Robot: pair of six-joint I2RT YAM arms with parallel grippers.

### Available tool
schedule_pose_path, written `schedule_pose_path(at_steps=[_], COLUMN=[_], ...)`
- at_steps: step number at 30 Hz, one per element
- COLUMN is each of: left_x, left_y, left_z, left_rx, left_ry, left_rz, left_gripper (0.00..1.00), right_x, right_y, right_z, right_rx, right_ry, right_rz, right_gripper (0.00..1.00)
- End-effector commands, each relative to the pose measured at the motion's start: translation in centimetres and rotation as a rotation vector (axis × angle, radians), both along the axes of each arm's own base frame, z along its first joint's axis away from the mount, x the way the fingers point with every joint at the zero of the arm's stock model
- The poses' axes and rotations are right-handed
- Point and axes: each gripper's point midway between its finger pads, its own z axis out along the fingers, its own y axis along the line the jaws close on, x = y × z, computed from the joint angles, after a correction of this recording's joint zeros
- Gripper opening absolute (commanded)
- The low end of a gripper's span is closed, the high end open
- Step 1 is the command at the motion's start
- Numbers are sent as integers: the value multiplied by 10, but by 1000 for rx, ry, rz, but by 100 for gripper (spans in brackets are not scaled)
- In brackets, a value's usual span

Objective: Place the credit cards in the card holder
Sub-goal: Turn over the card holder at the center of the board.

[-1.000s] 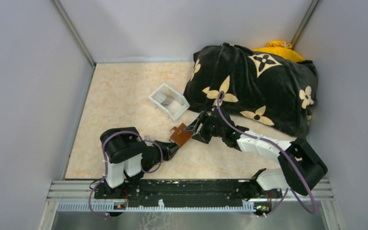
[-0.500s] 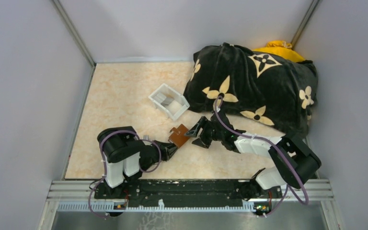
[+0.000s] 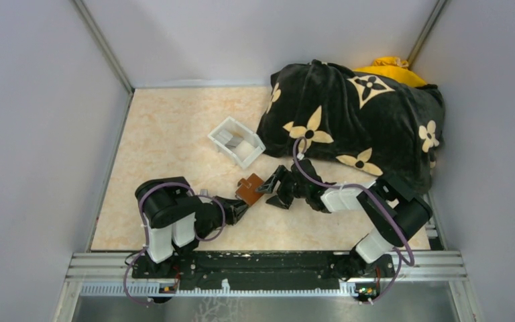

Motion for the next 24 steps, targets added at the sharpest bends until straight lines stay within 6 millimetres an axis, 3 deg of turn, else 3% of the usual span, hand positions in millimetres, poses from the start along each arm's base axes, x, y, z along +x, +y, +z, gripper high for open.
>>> schedule_pose_path(at_steps=[1, 8, 10, 16, 20, 24], left_x=[-15, -13, -12, -14, -15, -16], left_y=[9, 2, 4, 4, 0, -1], left_z=[36, 43, 43, 42, 41, 40], left_rx=[-187, -213, -213, -212, -214, -214], left_ry=[8, -9, -7, -2, 8, 11], left_rz=[-17, -32, -24, -30, -59, -71], left_gripper=[5, 6, 6, 7, 9, 11], right_x=[15, 18, 17, 18, 20, 23], right_y=[15, 32, 35, 40, 43, 45], right_z=[19, 19, 6, -3, -5, -3], right_rx=[70, 95, 87, 99, 104, 101], right_ry=[-75, -77, -51, -41, -49, -63], right_rz=[4, 24, 32, 42, 54, 58], right_gripper=[67, 67, 66, 64, 56, 37])
